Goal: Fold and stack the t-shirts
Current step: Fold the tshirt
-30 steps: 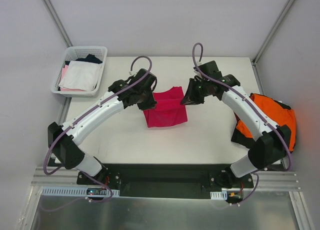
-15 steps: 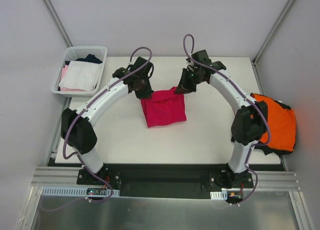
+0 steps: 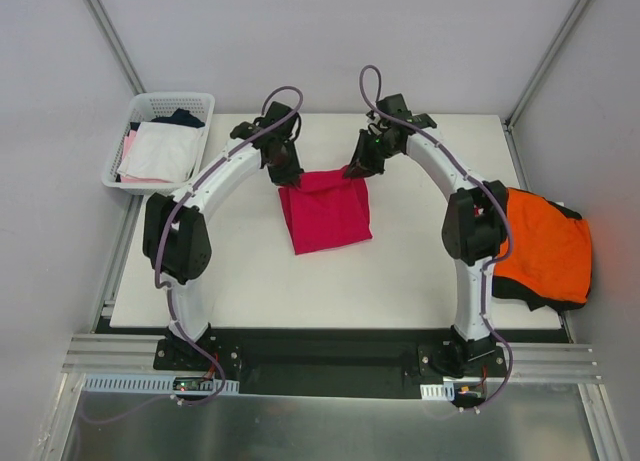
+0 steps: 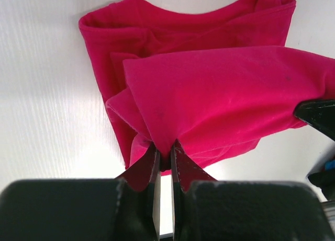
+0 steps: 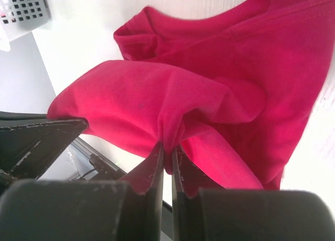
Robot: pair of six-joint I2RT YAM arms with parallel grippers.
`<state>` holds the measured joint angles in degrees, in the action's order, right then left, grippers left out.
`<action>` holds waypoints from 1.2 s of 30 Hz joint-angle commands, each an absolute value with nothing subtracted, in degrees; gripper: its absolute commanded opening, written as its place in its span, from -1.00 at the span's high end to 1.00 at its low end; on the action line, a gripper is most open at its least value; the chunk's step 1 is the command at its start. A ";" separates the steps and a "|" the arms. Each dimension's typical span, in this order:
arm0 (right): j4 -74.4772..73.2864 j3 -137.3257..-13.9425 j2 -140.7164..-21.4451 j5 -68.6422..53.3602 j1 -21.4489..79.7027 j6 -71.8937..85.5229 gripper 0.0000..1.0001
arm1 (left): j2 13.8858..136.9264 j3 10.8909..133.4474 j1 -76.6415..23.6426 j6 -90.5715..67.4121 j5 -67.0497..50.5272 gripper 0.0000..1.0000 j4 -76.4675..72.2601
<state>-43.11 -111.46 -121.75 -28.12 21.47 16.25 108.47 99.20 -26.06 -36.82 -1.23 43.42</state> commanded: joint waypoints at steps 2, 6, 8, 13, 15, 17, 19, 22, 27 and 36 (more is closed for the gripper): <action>-42.89 -116.63 -125.24 -28.48 20.13 16.35 0.92 | 111.26 102.48 -22.51 -33.58 -4.21 1.00 43.42; -43.15 -118.65 -128.92 -29.09 19.86 16.35 0.88 | 113.55 102.57 -20.49 -32.96 -5.89 1.00 42.37; -42.98 -118.83 -129.98 -29.18 19.78 16.17 0.64 | 114.78 102.48 -19.87 -32.26 -6.68 1.00 41.67; -42.80 -118.22 -130.78 -28.04 18.99 15.65 0.14 | 118.03 103.44 -18.37 -31.29 -9.66 1.00 40.78; -42.71 -117.69 -130.26 -27.60 18.02 15.73 0.13 | 119.00 103.97 -18.02 -31.29 -10.63 1.00 40.52; -42.71 -117.25 -129.38 -27.51 17.41 15.64 0.13 | 120.23 104.85 -17.58 -30.94 -12.20 0.92 40.34; -42.98 -117.07 -128.94 -27.60 16.70 15.38 0.13 | 121.72 105.81 -17.14 -30.24 -13.70 0.72 39.90; -43.33 -117.07 -128.76 -28.12 16.44 14.68 0.14 | 123.92 107.39 -16.88 -29.10 -16.25 0.44 39.73; -43.51 -114.79 -128.15 -28.21 16.44 14.85 0.17 | 125.95 109.16 -16.61 -29.44 -19.15 -0.42 39.64; -44.03 -111.88 -126.30 -30.32 18.89 14.68 0.34 | 126.39 111.18 -16.61 -31.73 -20.31 -0.82 38.76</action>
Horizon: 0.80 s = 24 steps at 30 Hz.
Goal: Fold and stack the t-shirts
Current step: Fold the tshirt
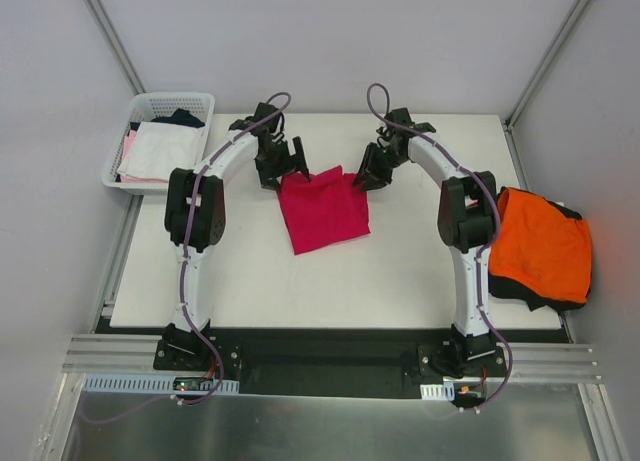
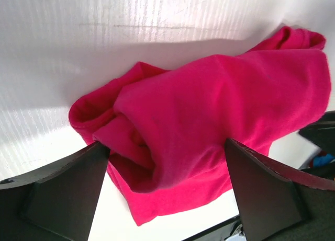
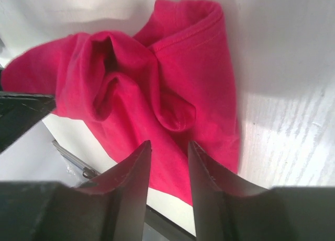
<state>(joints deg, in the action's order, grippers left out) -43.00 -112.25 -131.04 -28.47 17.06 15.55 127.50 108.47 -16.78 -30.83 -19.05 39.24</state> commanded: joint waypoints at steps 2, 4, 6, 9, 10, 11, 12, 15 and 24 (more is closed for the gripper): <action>-43.60 -112.06 -126.12 -30.41 19.86 15.20 0.45 | 124.20 110.74 -16.61 -32.08 -19.60 -0.82 38.76; -42.98 -113.11 -126.56 -30.67 20.39 15.64 0.57 | 121.65 109.95 -16.70 -32.34 -19.34 -0.82 38.67; -42.63 -114.52 -127.09 -31.46 20.74 16.43 0.63 | 119.02 108.90 -16.70 -32.78 -19.25 -0.82 38.67; -42.19 -117.59 -128.75 -32.17 21.09 17.75 0.63 | 115.59 107.32 -16.79 -33.31 -19.42 -0.83 38.76; -42.10 -118.21 -129.46 -32.25 21.27 17.93 0.63 | 114.79 106.79 -16.70 -33.40 -19.34 -0.83 38.76; -41.40 -118.82 -129.90 -32.52 21.36 18.19 0.63 | 114.18 106.35 -16.70 -33.40 -19.51 -0.84 38.85; -40.96 -118.83 -130.25 -32.61 21.53 18.89 0.63 | 113.04 105.22 -16.70 -33.31 -19.51 -0.84 38.76; -38.94 -118.83 -131.83 -33.05 21.62 19.77 0.63 | 110.58 101.80 -16.70 -33.31 -19.77 -0.85 38.85; -32.17 -119.18 -138.68 -32.87 21.88 23.11 0.63 | 102.13 87.81 -16.79 -31.82 -19.16 -0.83 38.85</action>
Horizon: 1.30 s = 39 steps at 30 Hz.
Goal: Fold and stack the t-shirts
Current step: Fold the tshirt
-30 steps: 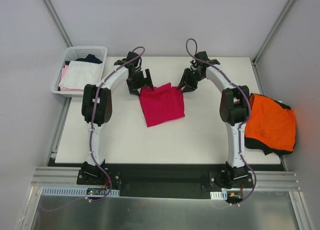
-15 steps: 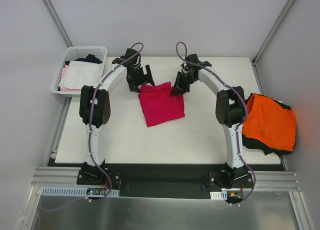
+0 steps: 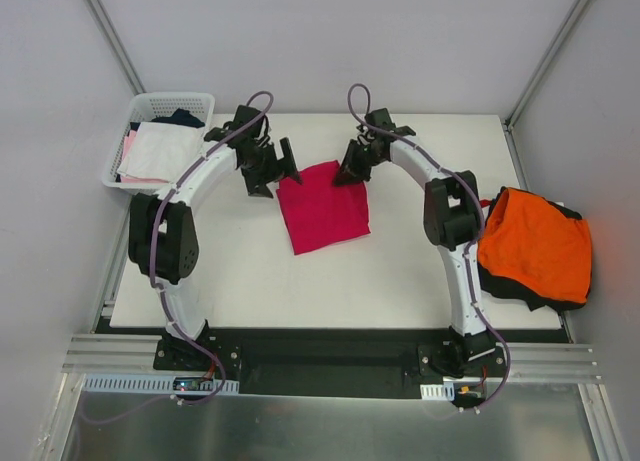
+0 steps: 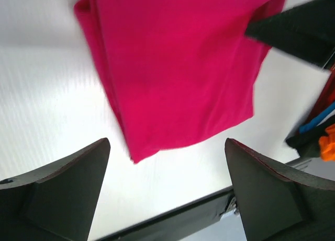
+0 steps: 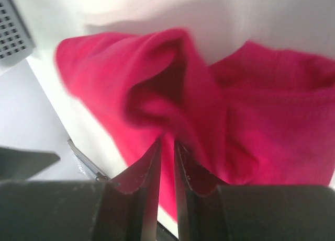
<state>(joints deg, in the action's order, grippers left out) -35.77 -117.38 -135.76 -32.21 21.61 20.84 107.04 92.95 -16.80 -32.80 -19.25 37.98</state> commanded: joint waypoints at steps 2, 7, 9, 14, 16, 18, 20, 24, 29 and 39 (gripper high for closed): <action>-31.99 -119.09 -139.66 -32.52 21.88 23.29 0.63 | 101.60 85.44 -16.70 -31.29 -18.81 -0.82 38.85; -31.29 -111.83 -136.60 -31.38 21.80 21.54 0.63 | 103.18 85.69 -16.70 -30.85 -19.95 -0.81 38.76; -31.20 -109.00 -135.10 -31.03 21.80 20.57 0.64 | 104.76 86.92 -16.70 -30.76 -20.56 -0.81 38.76; -29.88 -98.12 -128.78 -29.71 22.06 19.95 0.64 | 107.13 88.85 -16.61 -30.59 -22.41 -0.80 38.85; -29.62 -95.38 -126.75 -28.92 22.32 19.34 0.64 | 107.58 89.12 -16.61 -30.59 -22.76 -0.79 38.93; -29.62 -91.68 -123.94 -28.57 22.41 18.81 0.64 | 108.19 89.47 -16.52 -30.59 -23.46 -0.79 38.85; -29.88 -89.31 -122.00 -28.13 22.85 18.02 0.64 | 108.37 89.21 -16.61 -30.93 -23.73 -0.78 38.76; -30.59 -82.46 -116.74 -27.07 24.43 16.26 0.64 | 107.23 87.89 -16.79 -31.73 -23.64 -0.78 38.67; -29.09 -76.82 -114.17 -26.37 25.05 15.65 0.65 | 103.64 83.07 -18.54 -32.87 -21.80 -0.77 37.80; -36.03 -85.16 -107.68 -29.70 24.87 11.95 0.46 | 98.18 83.58 -28.91 -35.42 -18.54 -0.77 37.62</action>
